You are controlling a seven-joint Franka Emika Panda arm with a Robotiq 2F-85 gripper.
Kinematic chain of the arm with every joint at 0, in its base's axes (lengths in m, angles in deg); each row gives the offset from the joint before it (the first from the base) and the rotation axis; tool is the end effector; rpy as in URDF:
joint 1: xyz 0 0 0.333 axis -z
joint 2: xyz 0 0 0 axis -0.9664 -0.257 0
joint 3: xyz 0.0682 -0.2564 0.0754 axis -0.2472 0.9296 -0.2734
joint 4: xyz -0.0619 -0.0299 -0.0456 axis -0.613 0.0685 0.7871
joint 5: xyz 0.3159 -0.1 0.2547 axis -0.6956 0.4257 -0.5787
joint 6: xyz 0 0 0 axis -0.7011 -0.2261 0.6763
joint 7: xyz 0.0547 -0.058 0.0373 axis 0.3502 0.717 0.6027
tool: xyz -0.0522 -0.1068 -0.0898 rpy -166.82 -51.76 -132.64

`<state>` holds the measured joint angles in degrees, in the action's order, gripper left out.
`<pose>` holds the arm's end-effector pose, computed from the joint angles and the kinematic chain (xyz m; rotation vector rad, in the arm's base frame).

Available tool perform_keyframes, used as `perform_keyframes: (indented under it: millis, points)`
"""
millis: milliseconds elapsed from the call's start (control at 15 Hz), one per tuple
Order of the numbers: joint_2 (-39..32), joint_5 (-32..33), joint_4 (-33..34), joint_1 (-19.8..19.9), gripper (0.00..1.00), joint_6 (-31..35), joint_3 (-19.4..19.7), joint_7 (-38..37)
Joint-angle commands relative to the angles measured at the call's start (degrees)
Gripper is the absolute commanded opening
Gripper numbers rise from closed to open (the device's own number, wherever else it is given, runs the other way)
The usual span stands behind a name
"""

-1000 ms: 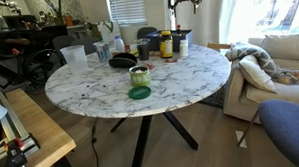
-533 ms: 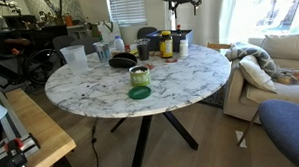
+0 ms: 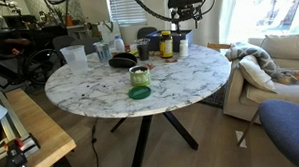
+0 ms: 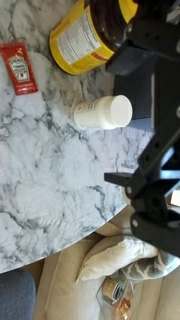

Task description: Move the white bottle to the right

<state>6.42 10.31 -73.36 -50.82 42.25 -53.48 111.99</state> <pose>0.7617 -0.3383 0.2750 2.9911 0.4409 0.4978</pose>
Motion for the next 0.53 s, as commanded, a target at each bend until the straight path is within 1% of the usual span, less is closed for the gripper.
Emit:
perform_keyframes:
  millis: [0, 67, 133, 200, 467]
  points:
    - [-6.1, 0.4, 8.8, 1.1, 1.00, -0.4, -3.5, 4.8]
    - [-6.8, 0.1, 9.8, 1.3, 1.00, -0.8, -4.4, 6.4]
    - [-4.3, -0.5, 5.7, 1.7, 1.00, -0.5, -5.4, 7.7]
    - [-3.3, 0.8, 4.3, 0.9, 1.00, 0.1, -4.0, 4.4]
    - [-3.4, 0.5, 4.4, 1.3, 1.00, 0.0, -5.0, 5.9]
